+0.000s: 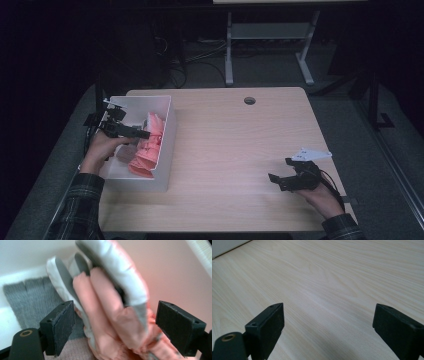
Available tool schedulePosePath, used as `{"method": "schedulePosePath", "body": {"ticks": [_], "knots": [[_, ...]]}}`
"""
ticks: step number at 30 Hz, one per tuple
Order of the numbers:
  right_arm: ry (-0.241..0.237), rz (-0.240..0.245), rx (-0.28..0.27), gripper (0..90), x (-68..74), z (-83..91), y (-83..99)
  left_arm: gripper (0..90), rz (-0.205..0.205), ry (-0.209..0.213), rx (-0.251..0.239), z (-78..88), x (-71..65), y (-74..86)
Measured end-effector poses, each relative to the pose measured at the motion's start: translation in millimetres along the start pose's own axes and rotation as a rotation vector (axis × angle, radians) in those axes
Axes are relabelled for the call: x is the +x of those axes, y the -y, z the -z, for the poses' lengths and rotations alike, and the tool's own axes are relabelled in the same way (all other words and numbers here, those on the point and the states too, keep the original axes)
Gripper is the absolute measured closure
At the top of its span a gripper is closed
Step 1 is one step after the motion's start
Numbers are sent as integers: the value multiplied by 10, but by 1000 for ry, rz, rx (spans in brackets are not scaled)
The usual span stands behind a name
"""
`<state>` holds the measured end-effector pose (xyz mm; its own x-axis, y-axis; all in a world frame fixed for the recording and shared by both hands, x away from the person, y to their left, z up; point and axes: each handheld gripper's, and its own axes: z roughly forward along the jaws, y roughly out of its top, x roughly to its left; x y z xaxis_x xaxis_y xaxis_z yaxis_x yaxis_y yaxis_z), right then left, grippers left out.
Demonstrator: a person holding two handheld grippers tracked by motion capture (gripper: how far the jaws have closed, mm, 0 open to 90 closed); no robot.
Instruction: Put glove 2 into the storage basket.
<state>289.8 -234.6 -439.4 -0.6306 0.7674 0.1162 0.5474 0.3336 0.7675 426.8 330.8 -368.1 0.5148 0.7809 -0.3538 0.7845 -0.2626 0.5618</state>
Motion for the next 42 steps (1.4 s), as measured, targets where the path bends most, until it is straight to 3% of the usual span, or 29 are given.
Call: {"method": "schedulePosePath", "body": {"ticks": [3,10,17,18,21,22,26,27,32,42], "knots": [[1,1,-3,100,4,0,-6,156,-41,-16,-13,91,-90,-57],[2,1,0,100,6,8,-6,156,-112,4,-79,281,-390,-217],[4,9,1,100,20,11,-13,157,-192,43,-103,255,-762,-302],[4,9,1,100,20,11,-13,157,-192,43,-103,255,-762,-302],[4,9,5,100,34,5,-17,157,-241,65,-127,212,-1044,-339],[4,9,5,100,36,4,-17,157,-241,65,-127,212,-1044,-339],[4,11,4,100,37,6,-18,158,-293,92,-143,142,-1346,-354],[4,11,4,100,37,6,-18,158,-293,92,-143,142,-1346,-354],[4,13,6,100,38,3,-17,158,-361,117,-157,-26,-1724,-336],[4,17,8,100,36,-1,-14,157,-423,136,-130,-425,-2079,-218]]}}
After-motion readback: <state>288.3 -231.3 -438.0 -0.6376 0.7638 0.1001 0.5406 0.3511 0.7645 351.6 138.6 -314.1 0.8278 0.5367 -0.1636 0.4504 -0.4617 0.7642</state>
